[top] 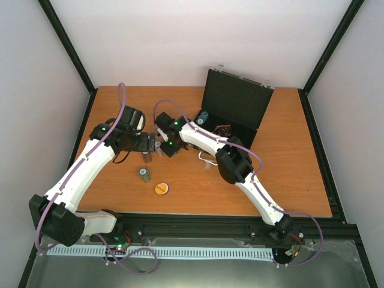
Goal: Pack up texas hold em set
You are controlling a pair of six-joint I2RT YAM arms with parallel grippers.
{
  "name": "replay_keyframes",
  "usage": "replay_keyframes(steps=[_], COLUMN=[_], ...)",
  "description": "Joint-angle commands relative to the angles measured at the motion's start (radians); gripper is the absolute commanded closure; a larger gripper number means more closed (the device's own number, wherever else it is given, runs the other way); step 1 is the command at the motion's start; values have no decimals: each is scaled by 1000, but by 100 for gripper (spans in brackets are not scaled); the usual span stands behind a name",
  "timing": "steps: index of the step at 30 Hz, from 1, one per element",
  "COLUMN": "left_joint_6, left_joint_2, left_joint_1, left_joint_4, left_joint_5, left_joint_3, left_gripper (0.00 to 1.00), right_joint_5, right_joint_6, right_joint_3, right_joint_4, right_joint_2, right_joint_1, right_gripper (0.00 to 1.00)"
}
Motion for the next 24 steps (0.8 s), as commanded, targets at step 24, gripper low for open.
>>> replay_keyframes(steps=[24], left_joint_6=[0], left_joint_2=[-23], left_joint_1=[2], left_joint_4=[5], left_joint_5=[-4], left_joint_3=[1], left_gripper=[0], right_joint_5=[89], right_joint_6=[14], right_joint_3=[-211], right_joint_4=[-39], right_joint_2=[-100], right_joint_1=[30], right_gripper=[59])
